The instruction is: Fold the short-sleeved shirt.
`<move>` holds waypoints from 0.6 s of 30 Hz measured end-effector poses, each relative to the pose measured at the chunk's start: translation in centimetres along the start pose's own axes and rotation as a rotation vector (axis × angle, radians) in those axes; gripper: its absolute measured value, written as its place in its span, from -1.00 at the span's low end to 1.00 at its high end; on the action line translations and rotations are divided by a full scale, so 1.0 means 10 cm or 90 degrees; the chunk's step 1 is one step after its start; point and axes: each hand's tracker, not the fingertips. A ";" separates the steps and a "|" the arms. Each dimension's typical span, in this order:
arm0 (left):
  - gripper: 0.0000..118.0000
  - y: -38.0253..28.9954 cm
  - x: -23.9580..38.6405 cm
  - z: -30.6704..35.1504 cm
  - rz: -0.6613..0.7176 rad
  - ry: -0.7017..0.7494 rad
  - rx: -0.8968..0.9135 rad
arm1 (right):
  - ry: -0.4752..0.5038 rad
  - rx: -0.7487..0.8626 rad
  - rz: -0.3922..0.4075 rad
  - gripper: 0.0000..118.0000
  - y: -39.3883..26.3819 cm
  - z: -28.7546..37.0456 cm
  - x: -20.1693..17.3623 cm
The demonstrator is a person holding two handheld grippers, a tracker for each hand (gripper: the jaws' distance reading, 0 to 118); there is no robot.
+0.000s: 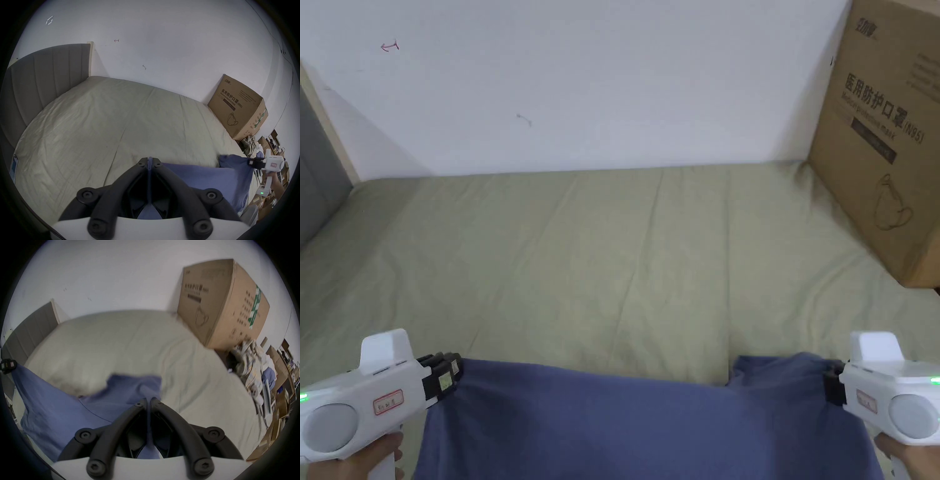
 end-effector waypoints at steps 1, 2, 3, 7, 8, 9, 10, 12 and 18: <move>-0.99 0.02 -0.02 0.03 0.002 0.000 0.012 | 0.004 0.024 0.002 -0.97 0.08 0.14 -0.01; -0.98 0.06 -0.03 0.10 0.003 -0.002 0.019 | 0.010 0.047 -0.001 -0.97 0.16 0.27 -0.02; -0.99 0.10 -0.03 0.16 0.002 -0.003 0.030 | 0.014 0.067 0.002 -0.97 0.28 0.47 -0.09; -0.99 0.42 0.03 0.58 -0.001 0.007 0.083 | 0.016 0.170 0.016 -0.97 0.72 1.00 -0.20; -0.99 0.52 0.03 0.66 0.000 0.009 0.099 | 0.018 0.194 0.019 -0.97 0.84 1.12 -0.23; -0.99 0.62 0.04 0.70 -0.001 0.012 0.115 | 0.023 0.215 0.020 -0.97 0.96 1.23 -0.25; -0.99 0.74 0.05 0.78 0.000 0.015 0.135 | 0.030 0.235 0.014 -0.97 1.08 1.34 -0.26; -0.99 1.02 0.08 0.94 -0.006 0.016 0.164 | 0.036 0.268 0.019 -0.97 1.36 1.53 -0.30; -0.99 1.86 0.20 1.35 -0.019 0.030 0.253 | 0.044 0.377 0.022 -0.97 2.11 1.97 -0.38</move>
